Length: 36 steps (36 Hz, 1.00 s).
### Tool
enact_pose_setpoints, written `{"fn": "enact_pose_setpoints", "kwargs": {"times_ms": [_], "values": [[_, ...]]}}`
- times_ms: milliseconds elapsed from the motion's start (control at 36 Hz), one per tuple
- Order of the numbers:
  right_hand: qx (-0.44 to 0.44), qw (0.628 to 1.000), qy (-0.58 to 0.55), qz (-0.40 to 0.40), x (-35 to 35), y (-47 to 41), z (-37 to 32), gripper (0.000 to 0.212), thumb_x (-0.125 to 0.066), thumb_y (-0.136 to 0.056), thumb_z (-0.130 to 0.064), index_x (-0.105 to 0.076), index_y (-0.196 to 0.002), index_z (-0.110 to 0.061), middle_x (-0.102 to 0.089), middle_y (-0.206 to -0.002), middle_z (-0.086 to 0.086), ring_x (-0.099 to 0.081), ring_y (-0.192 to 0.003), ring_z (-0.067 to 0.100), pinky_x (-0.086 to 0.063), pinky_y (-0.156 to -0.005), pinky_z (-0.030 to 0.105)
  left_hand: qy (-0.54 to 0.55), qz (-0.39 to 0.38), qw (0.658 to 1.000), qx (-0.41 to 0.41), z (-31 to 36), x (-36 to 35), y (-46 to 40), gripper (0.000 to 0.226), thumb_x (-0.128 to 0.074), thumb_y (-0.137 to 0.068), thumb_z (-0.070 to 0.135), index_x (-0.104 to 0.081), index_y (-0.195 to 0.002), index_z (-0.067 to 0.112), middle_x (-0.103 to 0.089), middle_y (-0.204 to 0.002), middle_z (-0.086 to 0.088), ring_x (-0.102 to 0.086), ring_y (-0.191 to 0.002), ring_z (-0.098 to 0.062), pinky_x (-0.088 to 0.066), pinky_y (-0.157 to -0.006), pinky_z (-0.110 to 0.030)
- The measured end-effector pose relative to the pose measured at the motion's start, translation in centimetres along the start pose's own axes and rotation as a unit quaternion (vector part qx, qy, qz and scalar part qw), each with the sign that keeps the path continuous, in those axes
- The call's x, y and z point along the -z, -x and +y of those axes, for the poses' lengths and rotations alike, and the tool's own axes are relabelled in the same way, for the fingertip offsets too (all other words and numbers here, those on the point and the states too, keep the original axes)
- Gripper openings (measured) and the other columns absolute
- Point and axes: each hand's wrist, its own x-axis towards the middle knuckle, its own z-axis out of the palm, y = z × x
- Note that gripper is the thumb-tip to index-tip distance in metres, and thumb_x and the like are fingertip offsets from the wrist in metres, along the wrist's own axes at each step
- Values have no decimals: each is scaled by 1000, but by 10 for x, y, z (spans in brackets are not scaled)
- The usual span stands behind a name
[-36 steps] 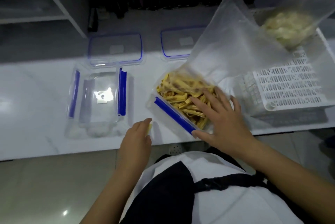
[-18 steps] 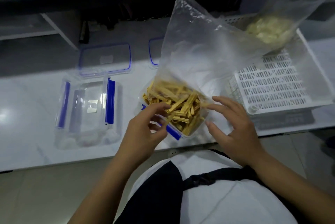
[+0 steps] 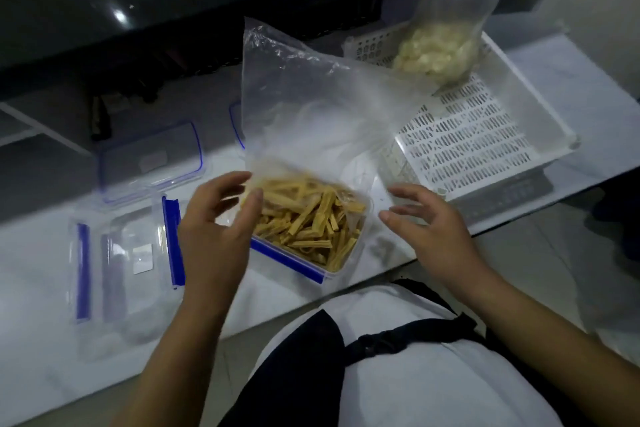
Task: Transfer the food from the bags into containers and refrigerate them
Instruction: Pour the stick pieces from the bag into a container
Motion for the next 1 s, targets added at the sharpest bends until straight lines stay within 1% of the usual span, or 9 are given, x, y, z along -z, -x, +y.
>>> {"fn": "enact_pose_setpoints", "kwargs": {"times_ms": [111,194,361,500,611,806,889,944,1000], "values": [[100,992,48,56,-5,-1,-15,28,-76,-86,-26,-65,-111,-33,-61,-115,-15,-61,-106,4,-52,-87,20,-31,-103,987,118,-23,21,-35,46,-78,-85,34,-61,-126,41,-56,-134,15,-54,-120,-7,-45,-95,-28],[159,982,78,60,-8,2,-27,27,-75,-87,-21,-67,-111,-30,-59,-114,-16,-59,-109,6,-50,-91,20,-104,-207,966,116,-37,25,-47,30,-79,-83,36,-64,-106,49,-50,-137,17,-47,-121,-8,-39,-95,-29],[214,963,155,44,-12,5,-46,38,-76,-86,-19,-67,-122,-26,-55,-128,-7,-51,-125,12,-42,-105,29,-55,-157,983,80,-42,17,-50,14,-75,-88,21,-75,-85,35,-66,-126,15,-58,-120,-10,-41,-87,-17],[229,954,190,34,-20,-1,-62,44,-76,-85,-20,-64,-128,-22,-52,-135,-2,-45,-130,21,-39,-109,45,-43,-194,977,82,-32,15,-59,10,-73,-89,30,-72,-94,39,-62,-134,14,-55,-125,-17,-46,-105,-38],[264,937,226,22,-28,-5,-74,49,-76,-86,-21,-62,-132,-20,-50,-140,4,-42,-134,23,-35,-110,52,-70,-281,954,78,-22,17,-57,46,-78,-74,46,-58,-116,49,-47,-141,17,-42,-127,-9,-39,-102,-33],[388,815,431,12,-49,-9,-105,64,-72,-83,-40,-52,-143,-32,-29,-160,14,-18,-149,41,-18,-114,62,-71,-193,978,-28,-22,2,-35,9,-74,-86,19,-74,-91,27,-57,-125,23,-50,-121,-6,-47,-98,-34],[457,744,486,-14,-55,-10,-115,68,-70,-80,-40,-49,-144,-38,-22,-164,12,-11,-151,43,-15,-111,69,-78,-206,972,-78,-20,-7,-26,11,-75,-85,8,-74,-91,18,-51,-113,29,-52,-108,8,-45,-92,-12],[473,716,512,-43,-58,-13,-119,63,-67,-81,-41,-51,-141,-40,-19,-165,10,-9,-151,42,-12,-112,71,-20,-210,975,-66,-19,-11,-20,16,-69,-88,-2,-70,-92,13,-59,-112,12,-62,-108,0,-52,-85,-14],[444,703,551,-77,-59,-20,-120,49,-56,-86,-43,-56,-135,-40,-18,-166,9,-5,-152,41,-7,-112,72,-10,-202,977,-69,-19,-14,-17,21,-69,-88,-4,-74,-97,14,-59,-118,15,-60,-113,-1,-51,-92,-20]]}}
